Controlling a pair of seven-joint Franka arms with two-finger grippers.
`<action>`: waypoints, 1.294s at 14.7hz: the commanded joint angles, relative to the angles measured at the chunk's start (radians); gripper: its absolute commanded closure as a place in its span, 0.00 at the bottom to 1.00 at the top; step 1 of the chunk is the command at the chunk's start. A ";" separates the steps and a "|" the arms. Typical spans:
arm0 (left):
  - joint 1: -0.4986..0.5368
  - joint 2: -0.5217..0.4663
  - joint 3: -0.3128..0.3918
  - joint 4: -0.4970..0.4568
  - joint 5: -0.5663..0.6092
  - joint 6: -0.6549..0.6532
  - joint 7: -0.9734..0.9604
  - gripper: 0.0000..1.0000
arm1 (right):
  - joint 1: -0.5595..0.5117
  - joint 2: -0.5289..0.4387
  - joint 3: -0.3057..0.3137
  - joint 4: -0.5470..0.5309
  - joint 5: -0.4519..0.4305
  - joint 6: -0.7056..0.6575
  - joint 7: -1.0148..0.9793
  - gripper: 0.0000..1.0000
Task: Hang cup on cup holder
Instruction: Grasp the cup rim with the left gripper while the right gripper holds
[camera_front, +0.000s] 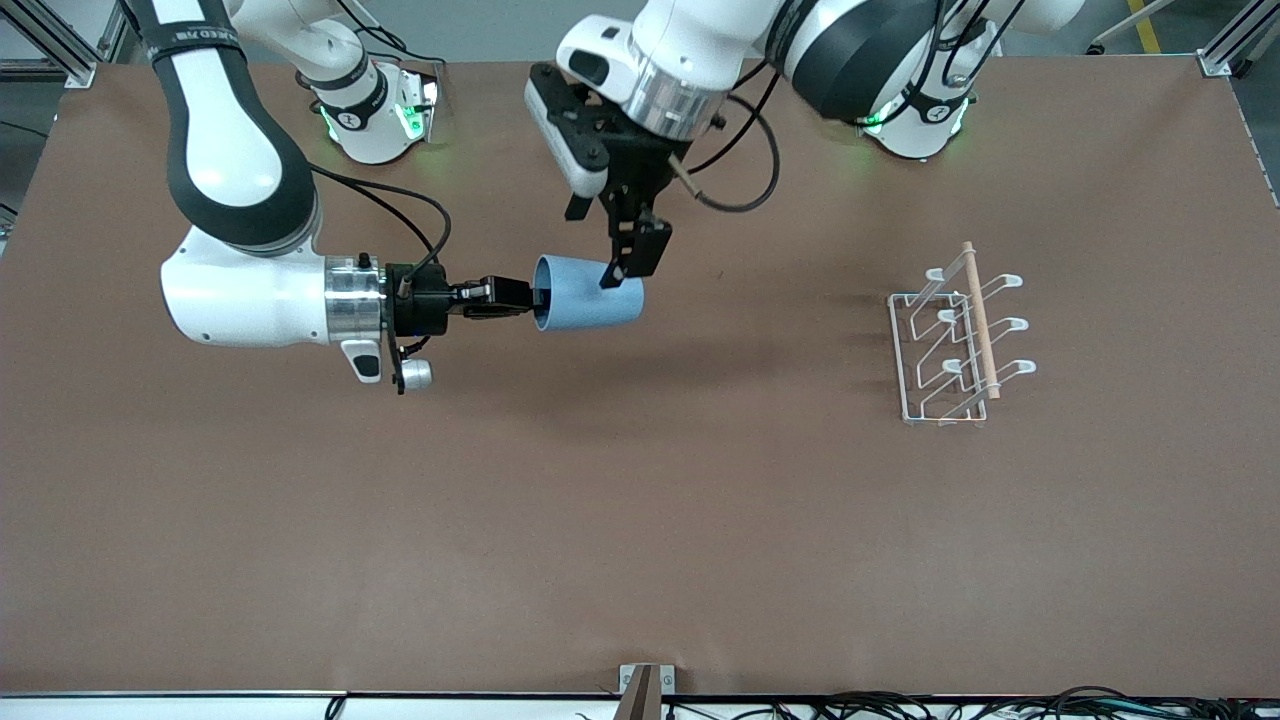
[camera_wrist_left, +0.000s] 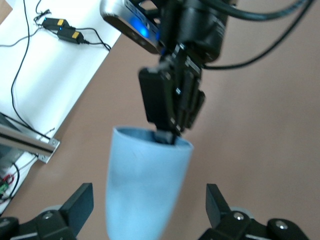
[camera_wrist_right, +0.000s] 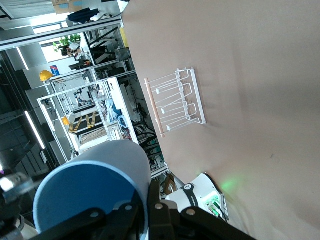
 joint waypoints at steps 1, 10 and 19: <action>-0.006 0.052 0.007 0.055 0.021 0.011 0.038 0.01 | 0.009 -0.024 -0.009 -0.046 0.016 0.002 -0.012 0.98; -0.010 0.120 0.004 0.034 0.026 -0.024 0.112 0.01 | 0.008 -0.027 -0.009 -0.053 0.014 -0.001 -0.012 0.97; -0.007 0.118 0.002 0.037 0.015 -0.036 0.124 0.35 | 0.008 -0.030 -0.009 -0.053 0.014 -0.001 -0.006 0.92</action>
